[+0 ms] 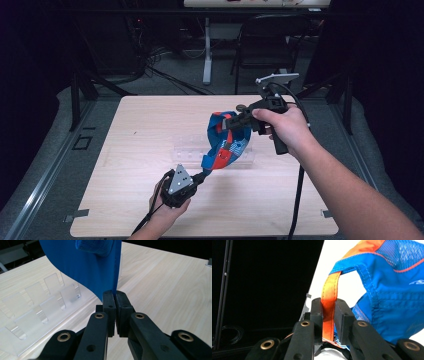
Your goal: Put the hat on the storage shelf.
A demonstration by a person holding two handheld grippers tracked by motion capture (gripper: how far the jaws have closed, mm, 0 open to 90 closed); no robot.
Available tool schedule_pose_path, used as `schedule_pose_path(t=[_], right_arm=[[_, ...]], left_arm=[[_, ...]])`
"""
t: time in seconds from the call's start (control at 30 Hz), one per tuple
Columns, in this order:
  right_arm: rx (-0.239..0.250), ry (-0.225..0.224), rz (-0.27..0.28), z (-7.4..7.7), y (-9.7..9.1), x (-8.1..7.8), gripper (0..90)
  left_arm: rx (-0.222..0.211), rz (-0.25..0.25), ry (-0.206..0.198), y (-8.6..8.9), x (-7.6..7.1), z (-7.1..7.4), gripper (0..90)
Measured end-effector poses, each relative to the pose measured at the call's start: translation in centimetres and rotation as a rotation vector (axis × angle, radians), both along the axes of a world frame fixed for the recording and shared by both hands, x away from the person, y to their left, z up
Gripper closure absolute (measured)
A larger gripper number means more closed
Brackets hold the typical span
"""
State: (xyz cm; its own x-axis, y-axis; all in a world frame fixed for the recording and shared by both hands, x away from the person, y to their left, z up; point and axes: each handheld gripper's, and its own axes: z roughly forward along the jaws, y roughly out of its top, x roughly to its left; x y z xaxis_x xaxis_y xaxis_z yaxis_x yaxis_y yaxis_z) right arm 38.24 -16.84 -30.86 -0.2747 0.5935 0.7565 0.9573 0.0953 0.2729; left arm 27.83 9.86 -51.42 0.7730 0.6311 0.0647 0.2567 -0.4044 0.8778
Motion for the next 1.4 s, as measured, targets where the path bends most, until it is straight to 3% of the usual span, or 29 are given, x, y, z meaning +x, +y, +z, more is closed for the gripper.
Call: schedule_pose_path(t=[0.33,0.67,1.07,1.37,1.4], right_arm=[[0.013,0.016,-0.021,-1.3,0.2,0.6,78.6],[0.01,0.044,-0.025,-2.8,0.3,1.4,78.6],[-0.003,0.059,-0.014,-3.9,0.3,1.9,78.6],[-0.015,0.087,-0.046,-5.2,0.1,2.3,78.5],[-0.019,0.078,-0.028,-5.4,-0.1,2.4,78.5]], left_arm=[[-0.016,0.025,-0.029,0.0,1.8,-0.1,88.0],[-0.039,0.058,-0.032,-0.1,3.4,-0.3,87.9],[-0.001,0.071,-0.026,-0.2,4.1,-0.9,87.8],[0.015,0.087,-0.008,-0.3,4.6,-1.8,87.5],[0.021,0.084,-0.004,-0.3,4.7,-1.9,87.4]])
